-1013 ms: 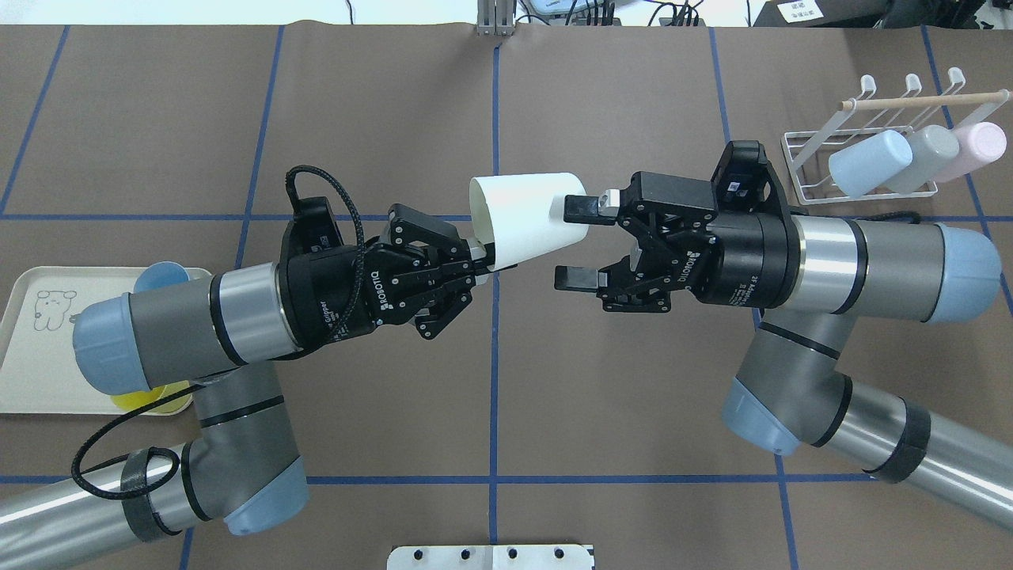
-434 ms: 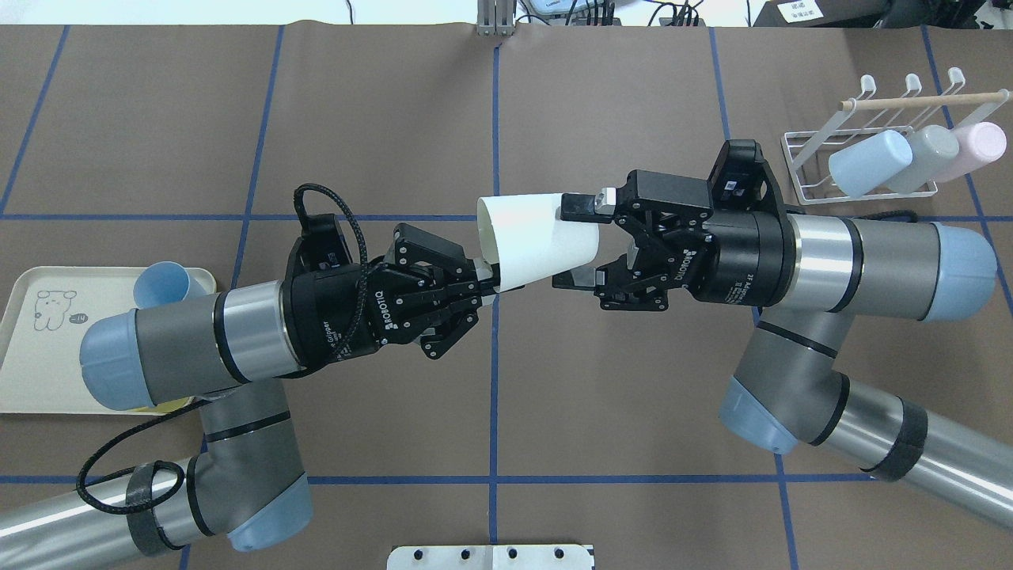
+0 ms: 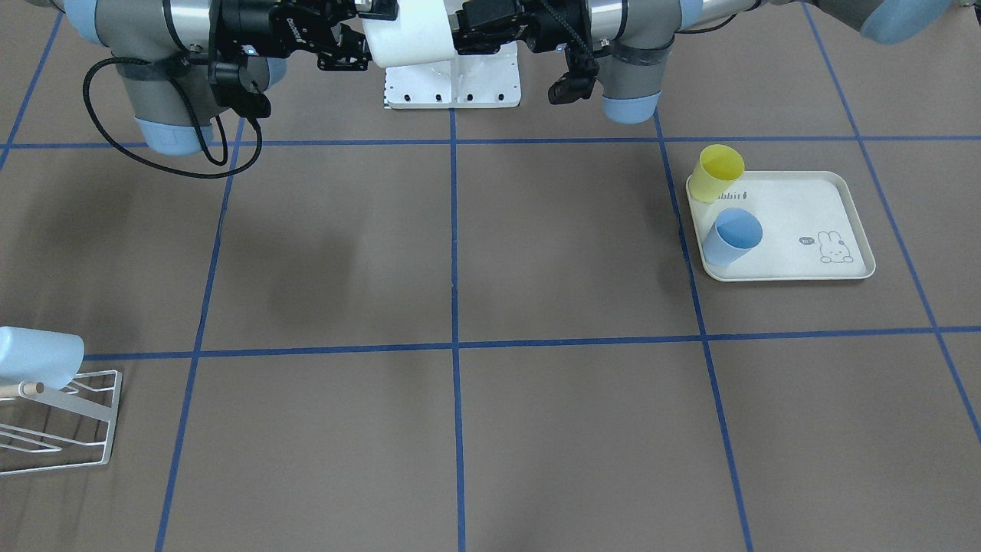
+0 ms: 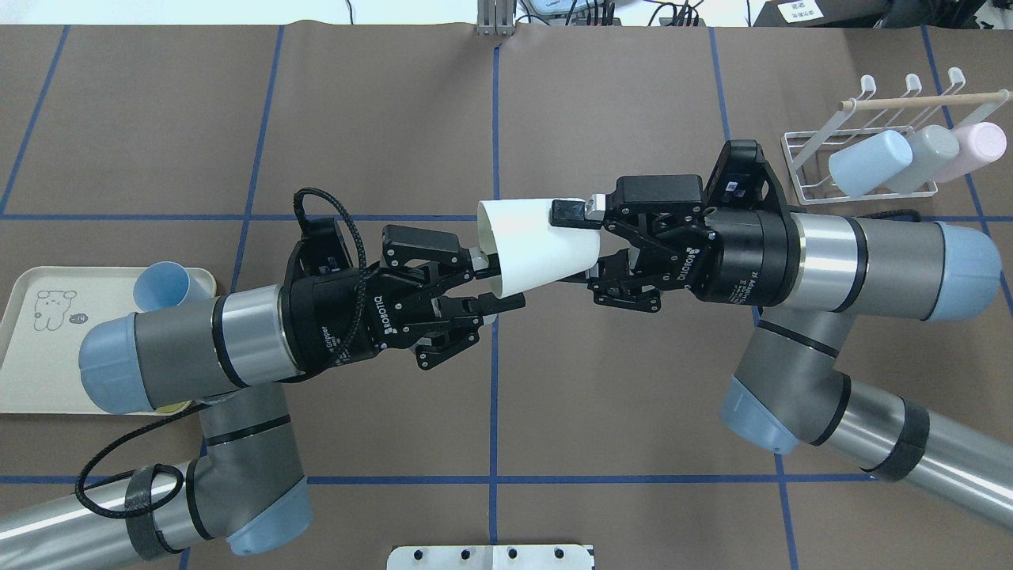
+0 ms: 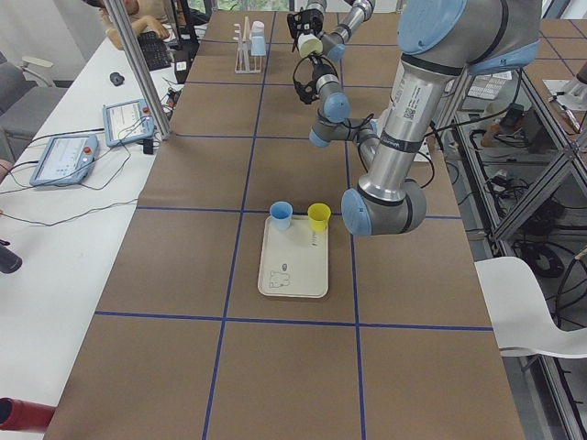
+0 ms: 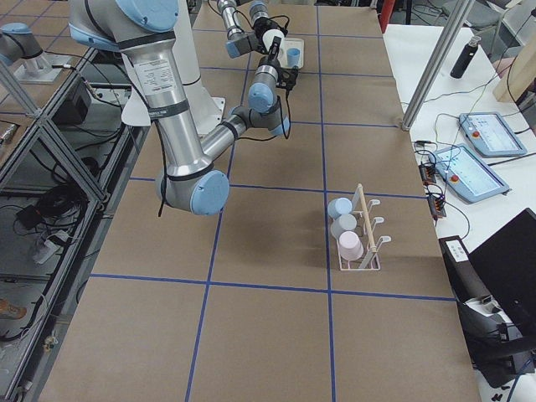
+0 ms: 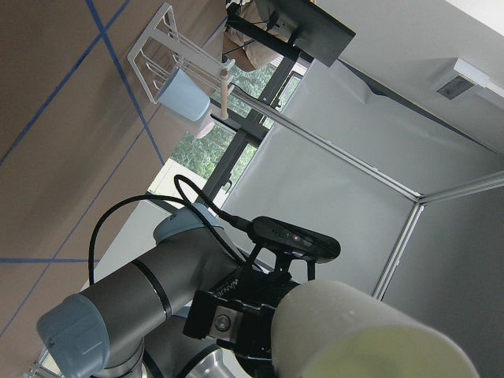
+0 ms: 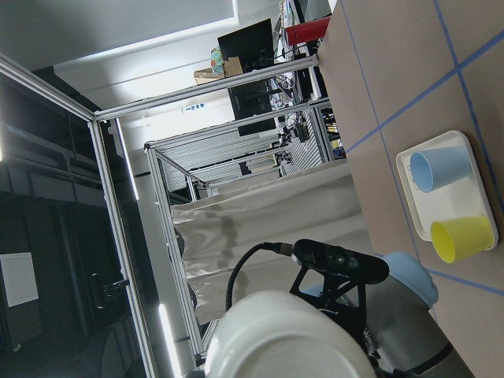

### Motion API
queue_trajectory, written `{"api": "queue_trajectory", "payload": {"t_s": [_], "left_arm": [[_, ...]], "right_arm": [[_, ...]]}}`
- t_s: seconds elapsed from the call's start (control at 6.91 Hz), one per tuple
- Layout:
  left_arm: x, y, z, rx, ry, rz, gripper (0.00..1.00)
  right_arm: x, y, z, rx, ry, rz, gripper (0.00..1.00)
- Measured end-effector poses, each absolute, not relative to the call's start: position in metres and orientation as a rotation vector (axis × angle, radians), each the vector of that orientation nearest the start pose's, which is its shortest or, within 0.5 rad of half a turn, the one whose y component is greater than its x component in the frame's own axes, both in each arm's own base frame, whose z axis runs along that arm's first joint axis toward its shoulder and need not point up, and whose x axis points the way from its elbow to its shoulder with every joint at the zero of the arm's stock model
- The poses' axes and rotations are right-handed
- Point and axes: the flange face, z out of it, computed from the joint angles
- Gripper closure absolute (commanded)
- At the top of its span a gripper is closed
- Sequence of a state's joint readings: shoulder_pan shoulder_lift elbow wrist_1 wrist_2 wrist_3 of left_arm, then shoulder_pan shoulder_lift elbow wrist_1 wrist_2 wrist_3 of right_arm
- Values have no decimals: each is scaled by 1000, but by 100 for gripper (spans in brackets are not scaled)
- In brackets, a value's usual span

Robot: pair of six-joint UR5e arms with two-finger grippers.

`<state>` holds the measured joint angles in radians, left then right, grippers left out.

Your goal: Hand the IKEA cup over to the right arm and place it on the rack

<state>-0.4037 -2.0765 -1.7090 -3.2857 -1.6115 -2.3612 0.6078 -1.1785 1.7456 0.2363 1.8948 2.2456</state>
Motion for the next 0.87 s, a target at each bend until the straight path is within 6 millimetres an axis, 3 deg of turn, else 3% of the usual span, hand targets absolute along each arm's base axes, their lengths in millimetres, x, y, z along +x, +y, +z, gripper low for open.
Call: {"api": "queue_trajectory", "payload": {"t_s": [0.29,0.43,0.87], "left_arm": [[420,-327,157,-457,2394,-546,34],[418,-332,160,-423,2401,-581,34],[419,-343,183,-268,2358,-609,34]], "right_arm": [[-331,-366,213,-208,-2321,273,100],[-314,-383,227,-141,-2292,317,100],[-262,-469,299,248,-1960,403,100]]}}
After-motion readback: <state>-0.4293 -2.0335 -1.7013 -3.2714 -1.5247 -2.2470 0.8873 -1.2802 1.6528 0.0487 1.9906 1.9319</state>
